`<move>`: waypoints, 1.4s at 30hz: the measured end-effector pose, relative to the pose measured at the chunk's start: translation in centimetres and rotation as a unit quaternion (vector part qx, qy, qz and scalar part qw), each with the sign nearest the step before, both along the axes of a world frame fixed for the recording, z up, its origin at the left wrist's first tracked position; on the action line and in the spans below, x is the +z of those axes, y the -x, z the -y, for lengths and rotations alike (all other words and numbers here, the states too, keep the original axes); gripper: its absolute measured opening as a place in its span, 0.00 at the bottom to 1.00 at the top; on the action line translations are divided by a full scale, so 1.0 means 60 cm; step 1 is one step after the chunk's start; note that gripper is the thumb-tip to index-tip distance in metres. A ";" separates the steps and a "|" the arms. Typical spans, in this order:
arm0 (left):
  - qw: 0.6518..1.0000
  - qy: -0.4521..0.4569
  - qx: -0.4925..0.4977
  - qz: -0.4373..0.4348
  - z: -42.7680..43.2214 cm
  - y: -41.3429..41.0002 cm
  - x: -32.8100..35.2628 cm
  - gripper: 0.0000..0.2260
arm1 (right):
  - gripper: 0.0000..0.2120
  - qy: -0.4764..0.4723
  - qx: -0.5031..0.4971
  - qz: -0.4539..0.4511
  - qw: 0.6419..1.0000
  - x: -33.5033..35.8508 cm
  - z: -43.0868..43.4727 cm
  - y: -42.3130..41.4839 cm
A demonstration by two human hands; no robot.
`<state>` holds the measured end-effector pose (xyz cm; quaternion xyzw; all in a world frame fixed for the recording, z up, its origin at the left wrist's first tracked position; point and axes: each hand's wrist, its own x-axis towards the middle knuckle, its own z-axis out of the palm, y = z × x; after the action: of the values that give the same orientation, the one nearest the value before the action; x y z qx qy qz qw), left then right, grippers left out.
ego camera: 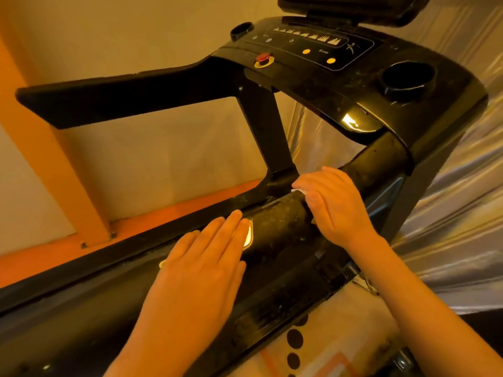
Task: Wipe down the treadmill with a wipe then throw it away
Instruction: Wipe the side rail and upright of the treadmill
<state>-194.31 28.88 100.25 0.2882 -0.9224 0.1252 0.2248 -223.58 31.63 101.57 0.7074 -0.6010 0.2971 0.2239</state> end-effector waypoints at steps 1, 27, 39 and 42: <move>1.000 0.004 0.007 -0.001 -0.003 -0.009 -0.002 0.27 | 0.20 0.026 -0.012 0.020 0.999 -0.007 0.002 -0.014; 0.998 -0.022 0.042 0.046 -0.022 -0.023 -0.018 0.28 | 0.25 0.041 0.004 0.026 0.999 -0.039 -0.007 -0.058; 0.998 -0.004 0.044 0.034 -0.023 -0.024 -0.019 0.27 | 0.22 0.090 -0.034 0.074 0.993 -0.042 -0.003 -0.050; 0.998 -0.005 0.048 0.035 -0.024 -0.023 -0.018 0.27 | 0.19 0.124 -0.053 0.117 0.984 -0.061 0.004 -0.095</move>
<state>-192.93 30.32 99.18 0.3287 -0.9152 0.1415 0.1851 -217.90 31.39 97.93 0.6016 -0.6183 0.4374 0.2538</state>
